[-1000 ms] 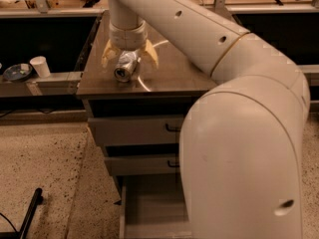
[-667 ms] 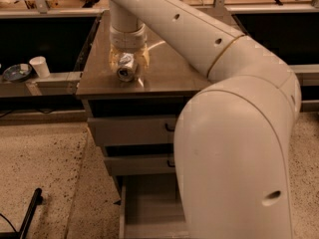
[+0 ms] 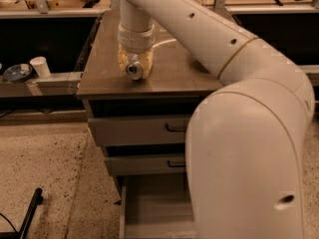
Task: Place redbull can into bottom drawer
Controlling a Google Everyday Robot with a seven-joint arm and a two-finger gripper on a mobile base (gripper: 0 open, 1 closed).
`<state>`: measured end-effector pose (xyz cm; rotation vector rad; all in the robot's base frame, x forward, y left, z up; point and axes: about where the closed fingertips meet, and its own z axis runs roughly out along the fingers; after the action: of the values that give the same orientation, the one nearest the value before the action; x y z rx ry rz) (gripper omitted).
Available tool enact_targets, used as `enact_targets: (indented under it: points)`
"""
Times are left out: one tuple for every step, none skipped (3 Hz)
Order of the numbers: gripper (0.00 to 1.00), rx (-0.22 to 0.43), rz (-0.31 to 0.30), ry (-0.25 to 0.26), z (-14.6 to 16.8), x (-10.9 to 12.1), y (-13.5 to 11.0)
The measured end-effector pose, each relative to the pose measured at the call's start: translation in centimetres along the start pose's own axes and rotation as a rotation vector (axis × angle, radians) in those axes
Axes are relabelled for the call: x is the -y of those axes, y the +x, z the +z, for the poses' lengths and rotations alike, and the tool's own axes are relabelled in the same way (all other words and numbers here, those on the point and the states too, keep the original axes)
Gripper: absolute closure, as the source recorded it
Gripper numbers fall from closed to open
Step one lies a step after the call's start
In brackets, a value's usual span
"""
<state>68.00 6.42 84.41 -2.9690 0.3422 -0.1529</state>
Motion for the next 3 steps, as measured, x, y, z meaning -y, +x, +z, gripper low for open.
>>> enact_targets:
  points:
    - [1.00, 0.039, 0.176, 0.164, -4.8, -1.7, -1.4]
    - [1.00, 0.005, 0.429, 0.285, -10.3, -6.4, -1.9]
    - [1.00, -0.055, 0.796, 0.313, -12.5, -14.9, -4.4]
